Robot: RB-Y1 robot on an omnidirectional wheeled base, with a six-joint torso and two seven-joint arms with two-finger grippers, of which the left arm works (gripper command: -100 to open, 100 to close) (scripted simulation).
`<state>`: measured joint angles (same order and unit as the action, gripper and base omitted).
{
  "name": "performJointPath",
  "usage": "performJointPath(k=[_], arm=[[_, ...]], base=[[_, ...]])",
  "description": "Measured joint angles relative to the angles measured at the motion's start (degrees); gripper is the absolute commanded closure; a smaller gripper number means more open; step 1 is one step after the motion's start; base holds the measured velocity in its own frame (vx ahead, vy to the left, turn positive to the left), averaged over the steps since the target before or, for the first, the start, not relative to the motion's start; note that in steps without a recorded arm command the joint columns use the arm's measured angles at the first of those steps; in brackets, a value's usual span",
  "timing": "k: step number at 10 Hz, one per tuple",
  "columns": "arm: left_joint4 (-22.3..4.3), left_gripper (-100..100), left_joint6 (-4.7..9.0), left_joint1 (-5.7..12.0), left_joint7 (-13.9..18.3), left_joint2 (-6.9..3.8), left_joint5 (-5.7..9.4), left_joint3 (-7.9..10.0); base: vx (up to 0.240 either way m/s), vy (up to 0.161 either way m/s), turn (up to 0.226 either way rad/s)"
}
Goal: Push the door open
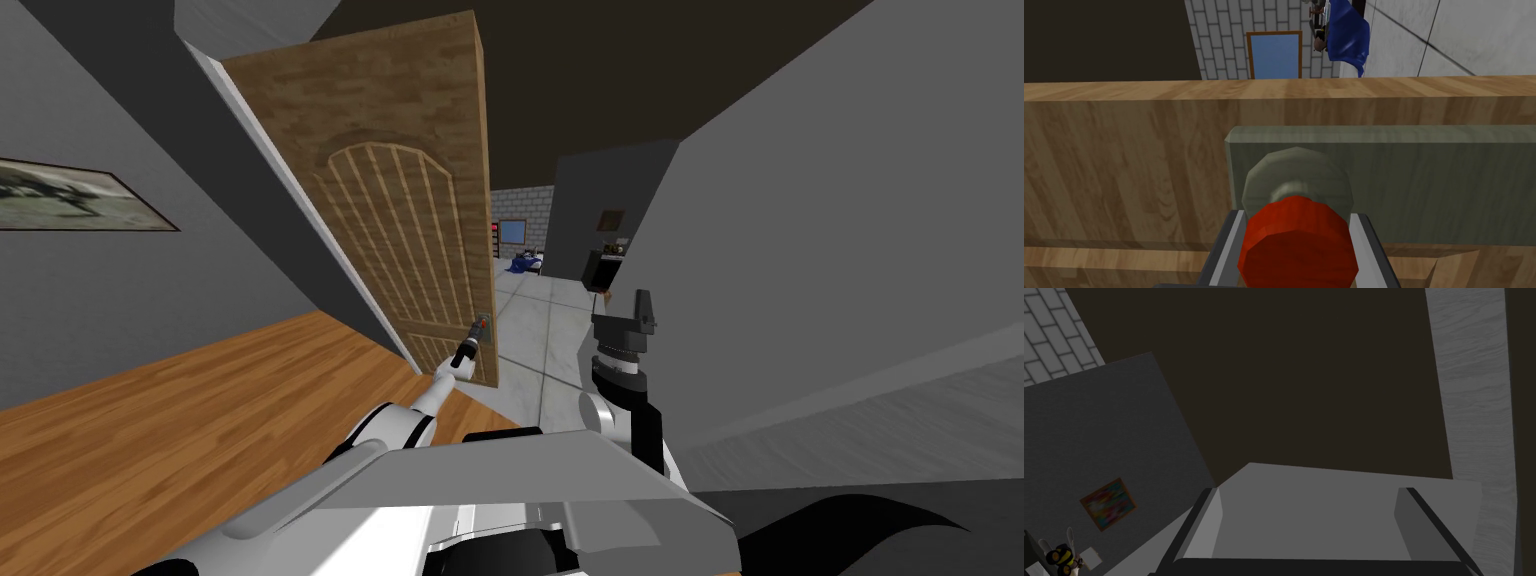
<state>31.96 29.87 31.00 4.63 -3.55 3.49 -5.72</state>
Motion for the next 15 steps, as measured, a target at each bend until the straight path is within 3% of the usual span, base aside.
performJointPath(k=[6, 7, 8, 9, 10, 13, 14, 15], arm=[[-0.59, 100, -0.36, -0.54, -0.42, -0.04, 0.24, 0.65], [-1.63, 100, 0.24, 0.00, -0.38, -0.22, 0.34, 0.87], [1.14, 100, -0.81, -1.52, -0.46, -0.54, 0.29, 0.92], [1.48, 100, -1.41, -1.61, -1.13, -0.34, 0.47, 1.63], [0.39, 100, -1.02, -0.70, -1.48, -0.35, 0.67, 2.12], [2.68, 100, -1.86, -2.05, -2.14, -0.77, 0.96, 3.13], [0.96, 100, -1.06, -0.85, -2.05, -0.96, 1.09, 3.38], [1.74, 100, -1.12, -1.53, -2.27, -1.01, 1.18, 3.77]], base=[[0.073, -0.036, 0.021], [0.157, -0.107, 0.029], [0.200, -0.141, 0.068], [0.135, -0.069, 0.037], [0.162, -0.067, 0.034], [0.125, -0.073, 0.035], [0.095, -0.079, 0.049], [0.101, -0.087, 0.065]])
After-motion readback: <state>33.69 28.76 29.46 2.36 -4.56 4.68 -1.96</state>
